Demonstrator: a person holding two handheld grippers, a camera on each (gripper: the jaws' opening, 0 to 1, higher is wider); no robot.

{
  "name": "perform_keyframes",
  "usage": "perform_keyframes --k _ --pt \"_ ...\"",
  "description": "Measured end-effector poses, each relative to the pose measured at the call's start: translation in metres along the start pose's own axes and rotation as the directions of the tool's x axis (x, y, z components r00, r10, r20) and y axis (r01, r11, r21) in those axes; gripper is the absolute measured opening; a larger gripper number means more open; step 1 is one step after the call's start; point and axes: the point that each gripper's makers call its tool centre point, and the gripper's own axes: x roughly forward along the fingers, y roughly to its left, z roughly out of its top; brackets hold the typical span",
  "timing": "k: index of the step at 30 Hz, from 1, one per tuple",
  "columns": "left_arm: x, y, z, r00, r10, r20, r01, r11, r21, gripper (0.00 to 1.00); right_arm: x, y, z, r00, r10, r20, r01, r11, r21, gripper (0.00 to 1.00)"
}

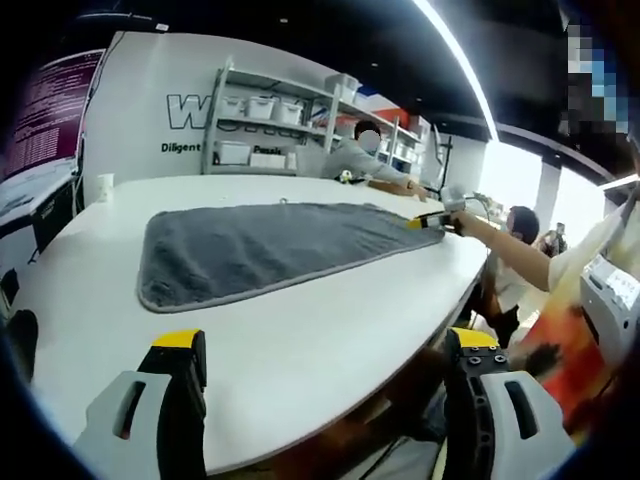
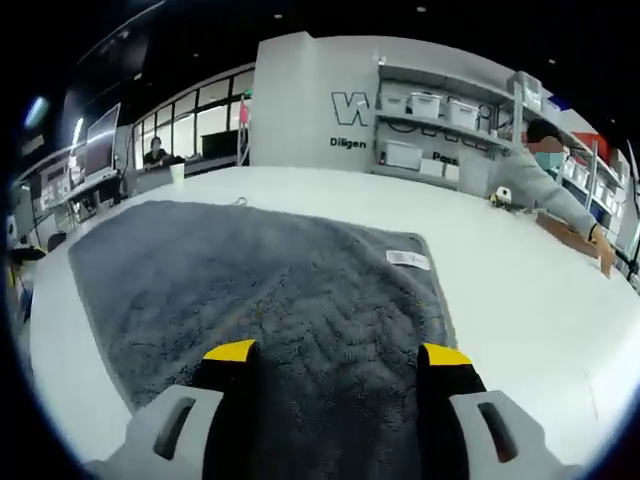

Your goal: Open the folded towel by lifting each exposed corner and separating the folded layers until the towel lies flat within the target outline without major curled edges

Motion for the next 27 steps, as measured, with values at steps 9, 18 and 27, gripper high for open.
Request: perform_keyframes --k 9,18,27 --pt "0.001 -0.002 0.001 1.000 -0.005 -0.003 0.005 1.000 0.004 0.97 0.005 -0.001 -0.002 1.000 0.007 0.030 -0.008 0.999 0.050 0.64" --pt "-0.002 -0.004 0.001 1.000 -0.011 0.006 0.011 1.000 0.003 0.97 0.003 -0.008 -0.003 0.998 0.013 0.061 -0.017 0.998 0.065 0.63" --pt "-0.007 0.000 0.001 1.000 -0.001 0.005 0.001 1.000 0.000 0.97 -0.027 -0.020 0.009 0.992 -0.037 0.125 0.025 0.995 0.096 0.58"
